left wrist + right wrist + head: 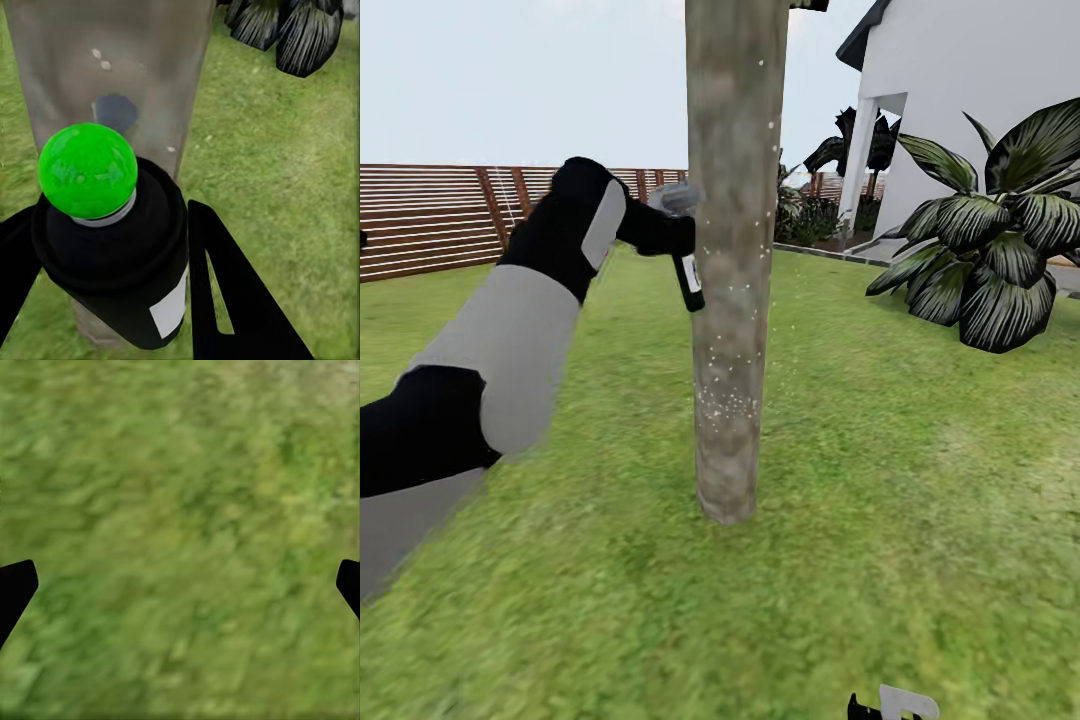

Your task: In the garden, pick up the pesticide atomizer on the floor and spray pesticide onto both trees until each tree trunk is fully covered.

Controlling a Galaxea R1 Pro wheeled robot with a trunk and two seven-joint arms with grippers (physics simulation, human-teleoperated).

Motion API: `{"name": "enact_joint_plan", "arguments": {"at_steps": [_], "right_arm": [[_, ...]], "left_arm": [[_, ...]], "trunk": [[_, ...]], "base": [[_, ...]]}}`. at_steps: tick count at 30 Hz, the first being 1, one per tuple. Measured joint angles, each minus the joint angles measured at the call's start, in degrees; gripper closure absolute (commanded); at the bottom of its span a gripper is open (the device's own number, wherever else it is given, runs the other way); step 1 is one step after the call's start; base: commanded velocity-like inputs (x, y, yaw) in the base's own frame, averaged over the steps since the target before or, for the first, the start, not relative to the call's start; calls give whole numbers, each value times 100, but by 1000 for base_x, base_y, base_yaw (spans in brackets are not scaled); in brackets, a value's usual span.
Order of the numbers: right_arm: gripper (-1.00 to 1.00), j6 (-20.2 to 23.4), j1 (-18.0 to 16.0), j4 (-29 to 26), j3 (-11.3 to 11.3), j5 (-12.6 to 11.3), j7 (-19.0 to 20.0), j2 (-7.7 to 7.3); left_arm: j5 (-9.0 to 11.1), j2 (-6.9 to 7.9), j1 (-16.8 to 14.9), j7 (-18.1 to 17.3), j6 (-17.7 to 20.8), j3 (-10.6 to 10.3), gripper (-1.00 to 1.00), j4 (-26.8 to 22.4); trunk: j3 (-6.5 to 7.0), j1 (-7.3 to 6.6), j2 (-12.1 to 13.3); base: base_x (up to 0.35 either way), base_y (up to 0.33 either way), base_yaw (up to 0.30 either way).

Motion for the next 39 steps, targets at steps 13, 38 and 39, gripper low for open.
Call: {"name": "enact_joint_plan", "arguments": {"at_steps": [13,38,39], "right_arm": [[-100,0,0,0,0,-1,0,0],[-100,0,0,2,-1,-7,0,0],[-100,0,0,1,-1,-7,0,0]], "left_arm": [[46,0,-1626,-1,10,6,100,702],[1126,0,-1770,63,-194,135,100,3147],[1026,0,-1760,72,-202,127,100,3152]], "trunk": [[-1,0,0],[-1,1,1],[-1,1,0]], "base": [[0,0,0],[0,0,0],[0,0,0]]}}
